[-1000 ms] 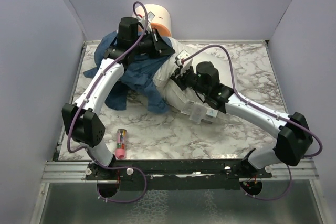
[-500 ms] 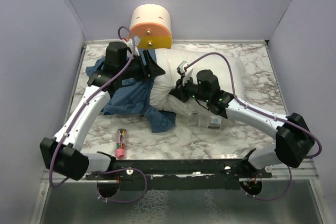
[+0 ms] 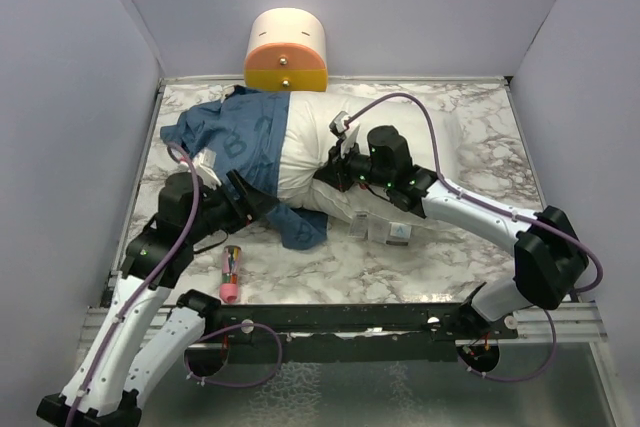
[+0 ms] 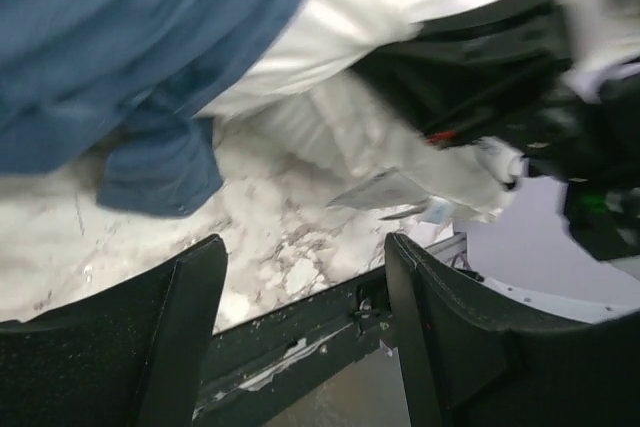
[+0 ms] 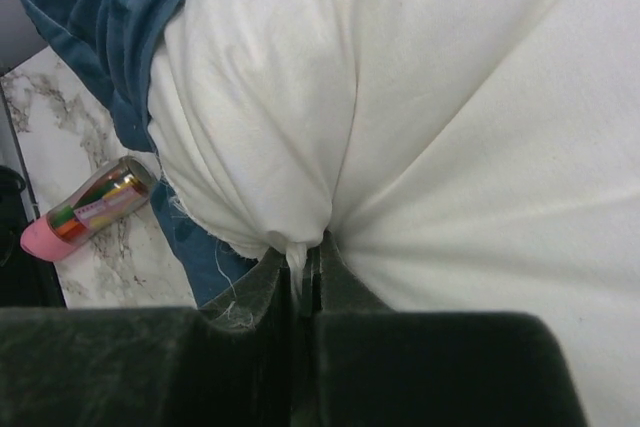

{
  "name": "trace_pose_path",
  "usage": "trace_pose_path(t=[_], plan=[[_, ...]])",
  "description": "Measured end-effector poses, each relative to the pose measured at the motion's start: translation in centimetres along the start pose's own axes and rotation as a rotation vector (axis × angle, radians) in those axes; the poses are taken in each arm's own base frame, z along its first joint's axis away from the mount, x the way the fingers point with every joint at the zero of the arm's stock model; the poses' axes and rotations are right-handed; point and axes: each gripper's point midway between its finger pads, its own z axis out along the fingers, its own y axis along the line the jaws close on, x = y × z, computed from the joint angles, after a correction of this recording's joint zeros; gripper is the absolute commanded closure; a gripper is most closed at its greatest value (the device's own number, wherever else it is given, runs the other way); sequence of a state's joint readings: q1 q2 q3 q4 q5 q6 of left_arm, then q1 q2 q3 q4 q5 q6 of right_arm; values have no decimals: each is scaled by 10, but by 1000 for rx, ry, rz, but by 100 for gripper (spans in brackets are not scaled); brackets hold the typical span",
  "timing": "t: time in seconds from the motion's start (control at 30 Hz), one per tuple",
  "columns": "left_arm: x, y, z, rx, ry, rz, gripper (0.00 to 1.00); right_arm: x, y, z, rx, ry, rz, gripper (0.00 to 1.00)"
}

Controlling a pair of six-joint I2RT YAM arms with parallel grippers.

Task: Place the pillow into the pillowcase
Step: Stuff the pillow into the pillowcase.

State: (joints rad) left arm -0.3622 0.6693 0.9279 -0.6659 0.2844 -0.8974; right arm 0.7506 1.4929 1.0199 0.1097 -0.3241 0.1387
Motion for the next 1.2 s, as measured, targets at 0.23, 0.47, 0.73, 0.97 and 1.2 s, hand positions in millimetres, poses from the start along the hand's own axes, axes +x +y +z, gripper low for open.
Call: trace_pose_path(t=[0.23,0.47,0.73,0.97,1.2], plan=[[53,97,32,-174,10,-134,27,-1,3,5,-22,2,27,99],[49,115,70,-144,-73,-84,29,-2,5,6,-28,0,48,99],[71,122,105,-127,-40,-11,87,-1,5,6,-28,1,63,99],[54,65,89,-1,-59,22,100,-8,5,12,-29,4,66,99],[31,0,71,131,-31,-19,100,-64,8,24,-37,-97,48,99]])
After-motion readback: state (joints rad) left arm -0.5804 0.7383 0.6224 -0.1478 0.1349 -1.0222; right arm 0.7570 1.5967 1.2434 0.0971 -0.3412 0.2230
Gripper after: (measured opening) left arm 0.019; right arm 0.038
